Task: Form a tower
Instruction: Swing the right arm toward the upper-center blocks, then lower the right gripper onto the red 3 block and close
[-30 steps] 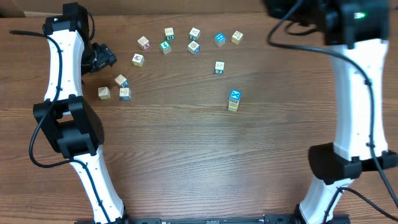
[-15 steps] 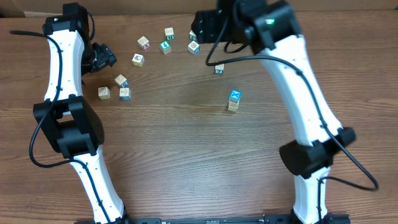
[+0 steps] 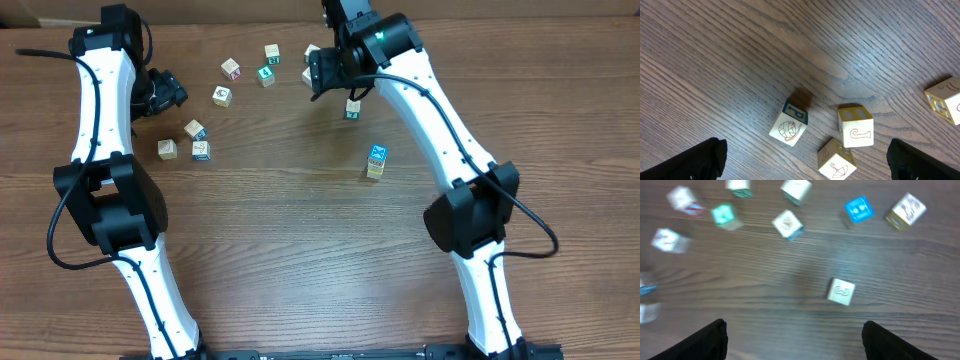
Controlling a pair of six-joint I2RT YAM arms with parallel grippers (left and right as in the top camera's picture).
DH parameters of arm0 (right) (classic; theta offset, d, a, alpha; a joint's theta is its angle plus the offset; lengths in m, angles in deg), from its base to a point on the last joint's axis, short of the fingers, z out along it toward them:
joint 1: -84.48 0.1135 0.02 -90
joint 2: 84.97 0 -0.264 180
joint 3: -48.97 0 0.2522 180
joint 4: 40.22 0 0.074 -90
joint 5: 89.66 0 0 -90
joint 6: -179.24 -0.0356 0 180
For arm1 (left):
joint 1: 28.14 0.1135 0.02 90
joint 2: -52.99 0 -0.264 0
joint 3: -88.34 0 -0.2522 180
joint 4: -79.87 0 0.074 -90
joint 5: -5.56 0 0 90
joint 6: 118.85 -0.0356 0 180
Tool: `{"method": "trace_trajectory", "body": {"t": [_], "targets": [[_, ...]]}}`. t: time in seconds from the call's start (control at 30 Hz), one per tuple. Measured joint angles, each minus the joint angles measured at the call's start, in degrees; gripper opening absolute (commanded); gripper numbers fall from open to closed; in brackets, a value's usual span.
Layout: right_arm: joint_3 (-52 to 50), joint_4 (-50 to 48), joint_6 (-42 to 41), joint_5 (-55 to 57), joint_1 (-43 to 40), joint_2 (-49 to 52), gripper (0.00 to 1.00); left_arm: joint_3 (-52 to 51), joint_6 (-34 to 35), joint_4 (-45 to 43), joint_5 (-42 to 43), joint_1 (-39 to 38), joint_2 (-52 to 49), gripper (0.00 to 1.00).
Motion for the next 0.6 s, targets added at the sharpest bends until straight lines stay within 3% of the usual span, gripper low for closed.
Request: {"method": "trace_trajectory", "body": {"t": [0.13, 0.23, 0.4, 0.43, 0.6], "targets": [[-0.02, 0.02, -3.15, 1.99, -1.05, 3.65, 0.84, 0.0, 0.0, -0.02, 0.0, 0.0, 0.0, 0.99], [-0.02, 0.2, -5.16, 2.32, -1.95, 5.44, 1.0, 0.0, 0.0, -0.02, 0.0, 0.0, 0.0, 1.0], [-0.04, 0.33, -6.88, 2.05, -3.34, 7.93, 1.0, 0.0, 0.0, -0.02, -0.02, 0.0, 0.0, 1.0], [-0.04, 0.22, -6.88, 2.05, -3.45, 8.41, 0.98, 0.0, 0.0, -0.04, 0.0, 0.0, 0.0, 0.99], [-0.07, -1.18, -7.37, 1.92, -3.45, 11.52, 0.67, 0.0, 0.0, -0.09, 0.0, 0.0, 0.0, 1.0]]}}
